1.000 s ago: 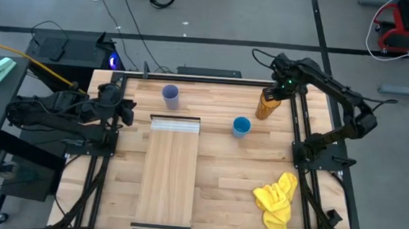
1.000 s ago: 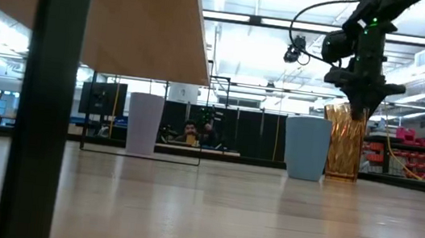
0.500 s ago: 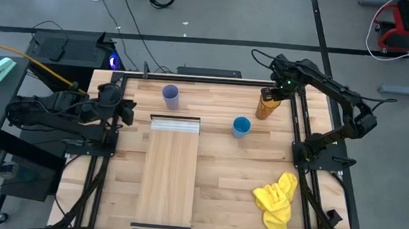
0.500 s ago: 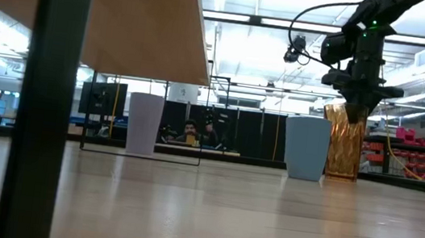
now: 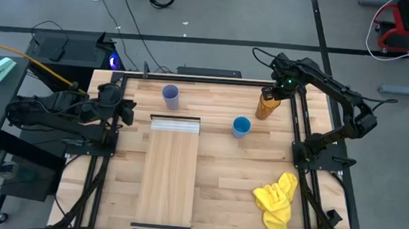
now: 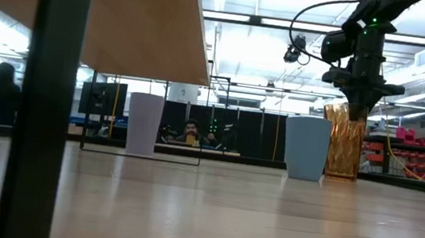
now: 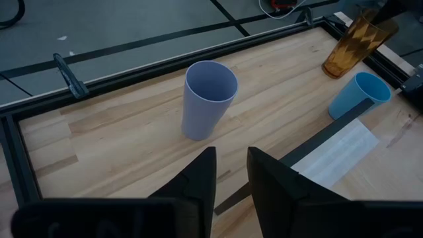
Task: Stack small to large cups/mugs on shelf
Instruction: Move the brown cup to the middle of the table, then put the brown cup on the shelf
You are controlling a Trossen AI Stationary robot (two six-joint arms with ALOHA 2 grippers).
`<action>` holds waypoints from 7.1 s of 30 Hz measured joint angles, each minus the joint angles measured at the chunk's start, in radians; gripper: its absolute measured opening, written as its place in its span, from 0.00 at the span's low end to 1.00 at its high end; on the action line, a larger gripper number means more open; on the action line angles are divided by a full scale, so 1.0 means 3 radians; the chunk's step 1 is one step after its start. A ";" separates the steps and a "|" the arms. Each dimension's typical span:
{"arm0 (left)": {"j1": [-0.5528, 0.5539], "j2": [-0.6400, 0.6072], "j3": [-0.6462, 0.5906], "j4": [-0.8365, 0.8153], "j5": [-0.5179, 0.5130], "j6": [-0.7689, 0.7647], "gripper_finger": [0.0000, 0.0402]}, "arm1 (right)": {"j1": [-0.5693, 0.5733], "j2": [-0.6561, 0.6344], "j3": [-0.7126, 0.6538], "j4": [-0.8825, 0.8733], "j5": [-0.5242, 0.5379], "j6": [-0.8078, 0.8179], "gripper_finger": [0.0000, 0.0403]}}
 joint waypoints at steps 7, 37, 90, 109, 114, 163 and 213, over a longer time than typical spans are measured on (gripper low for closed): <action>0.0000 0.0001 0.0000 -0.0001 0.0000 0.0000 0.21 | 0.0000 0.0000 0.0000 -0.0014 0.0000 0.0061 0.11; -0.0001 0.0001 0.0000 -0.0025 0.0000 0.0003 0.19 | 0.0728 -0.0099 0.1877 -0.1117 -0.0095 0.0256 0.01; -0.0001 0.1013 0.0034 0.2286 0.1347 0.0829 0.20 | 0.3190 0.1700 0.2448 -0.0761 0.0342 0.0133 0.01; -0.0001 0.1286 0.0039 0.2679 0.1463 0.0879 0.19 | 0.3235 0.1877 0.2439 -0.0625 0.0153 -0.0013 0.02; -0.0008 0.1339 0.0037 0.2629 0.1483 0.0878 0.19 | 0.3236 0.1891 0.2420 -0.0578 0.0153 -0.0031 0.02; -0.0023 0.2041 0.0126 0.3185 0.2027 0.0889 0.30 | 0.3211 0.1373 0.2102 -0.0514 0.0150 0.0318 0.31; 0.0116 0.4279 0.2993 0.0197 0.2104 0.1489 0.34 | 0.4069 0.0800 0.1292 -0.0470 0.0651 0.1478 0.30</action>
